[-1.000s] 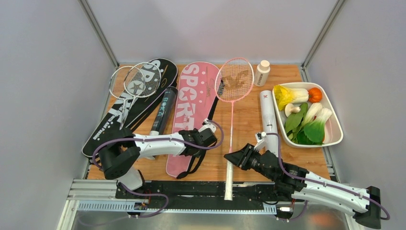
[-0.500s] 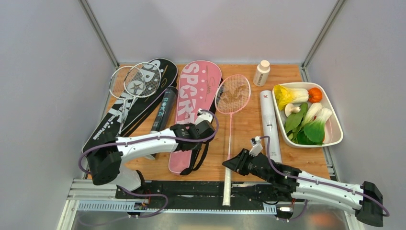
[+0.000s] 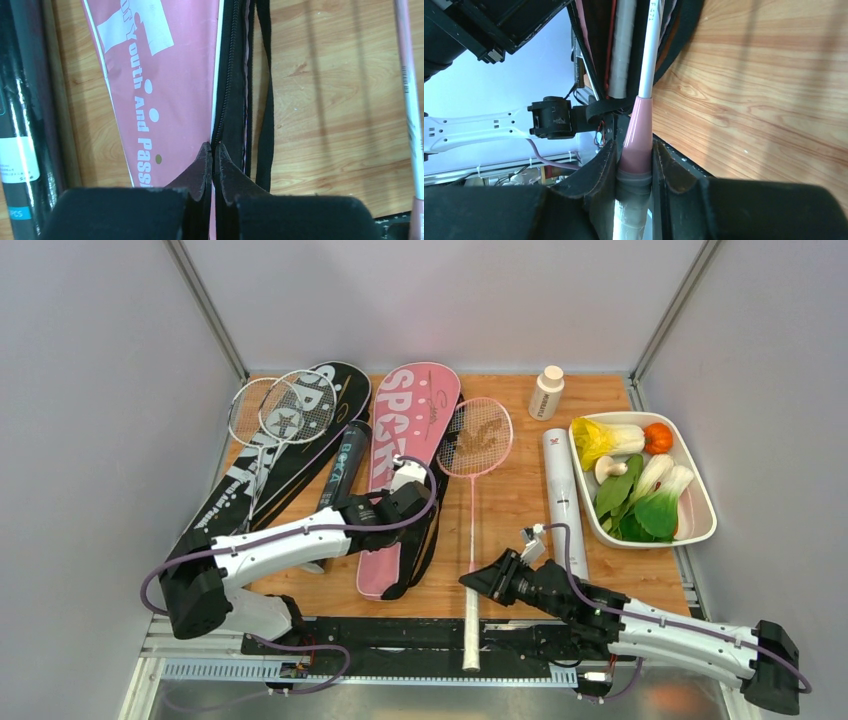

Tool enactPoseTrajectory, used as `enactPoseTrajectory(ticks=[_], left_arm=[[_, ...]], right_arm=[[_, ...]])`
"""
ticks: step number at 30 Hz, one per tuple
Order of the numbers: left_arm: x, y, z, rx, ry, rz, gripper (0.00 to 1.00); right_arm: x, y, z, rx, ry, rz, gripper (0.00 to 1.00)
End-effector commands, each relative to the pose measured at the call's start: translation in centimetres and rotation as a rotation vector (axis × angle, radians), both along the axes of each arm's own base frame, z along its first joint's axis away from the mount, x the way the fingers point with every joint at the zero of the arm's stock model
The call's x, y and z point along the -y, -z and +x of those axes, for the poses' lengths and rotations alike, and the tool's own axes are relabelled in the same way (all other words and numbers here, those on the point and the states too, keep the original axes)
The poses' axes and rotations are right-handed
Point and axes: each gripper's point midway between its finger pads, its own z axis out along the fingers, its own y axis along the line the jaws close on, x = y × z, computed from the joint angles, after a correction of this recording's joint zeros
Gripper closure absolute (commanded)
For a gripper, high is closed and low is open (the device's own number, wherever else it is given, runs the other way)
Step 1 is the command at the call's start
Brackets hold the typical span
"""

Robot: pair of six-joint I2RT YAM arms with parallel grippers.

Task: Pack up the badminton gear
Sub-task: Place the racket in the racket bag.

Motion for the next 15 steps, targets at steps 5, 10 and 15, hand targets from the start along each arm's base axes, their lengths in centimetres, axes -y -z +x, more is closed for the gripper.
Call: enactPoseTrajectory(ticks=[5, 10, 15], left_arm=[[1.2, -1.9, -0.5, 0.029, 0.023, -0.174, 1.00], [1.1, -1.6, -1.0, 0.035, 0.056, -0.196, 1.00], [1.3, -1.8, -1.2, 0.056, 0.095, -0.233, 1.00]], right_arm=[[-3.8, -6.4, 0.0, 0.123, -0.091, 0.188, 1.00], [-5.6, -7.6, -0.2, 0.140, -0.149, 0.215, 1.00], [-6.7, -8.5, -0.5, 0.138, -0.181, 0.262, 1.00]])
